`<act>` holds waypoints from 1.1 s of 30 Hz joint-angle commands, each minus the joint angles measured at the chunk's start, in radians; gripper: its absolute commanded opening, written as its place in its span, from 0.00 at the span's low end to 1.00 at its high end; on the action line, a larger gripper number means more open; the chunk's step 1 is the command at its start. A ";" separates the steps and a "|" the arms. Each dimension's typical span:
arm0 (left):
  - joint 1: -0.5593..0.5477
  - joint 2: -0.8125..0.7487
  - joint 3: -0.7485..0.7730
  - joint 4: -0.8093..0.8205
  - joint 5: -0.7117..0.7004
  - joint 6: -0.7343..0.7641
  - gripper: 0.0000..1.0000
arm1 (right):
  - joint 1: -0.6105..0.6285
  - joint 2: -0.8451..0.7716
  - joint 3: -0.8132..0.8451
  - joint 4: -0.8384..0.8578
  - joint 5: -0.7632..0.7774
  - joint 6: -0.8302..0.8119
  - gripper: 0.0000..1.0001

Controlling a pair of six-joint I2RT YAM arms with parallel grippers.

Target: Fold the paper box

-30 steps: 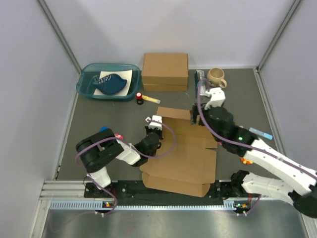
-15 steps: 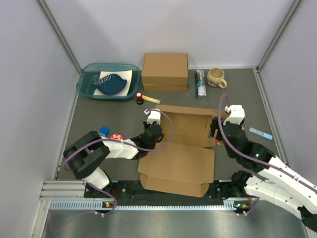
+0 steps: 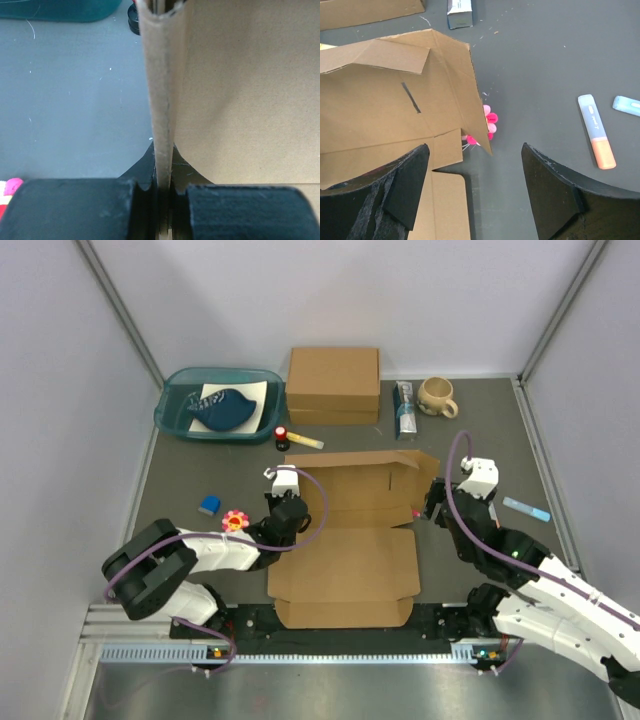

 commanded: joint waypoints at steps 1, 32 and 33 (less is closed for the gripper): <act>0.006 -0.034 -0.035 0.019 0.010 0.025 0.00 | -0.031 0.035 -0.035 0.067 0.015 0.058 0.75; 0.004 0.008 0.031 0.003 0.129 0.083 0.00 | -0.104 0.500 -0.181 0.430 -0.316 0.085 0.57; 0.006 0.008 0.031 -0.001 0.131 0.085 0.00 | -0.104 0.506 -0.176 0.434 -0.327 0.084 0.56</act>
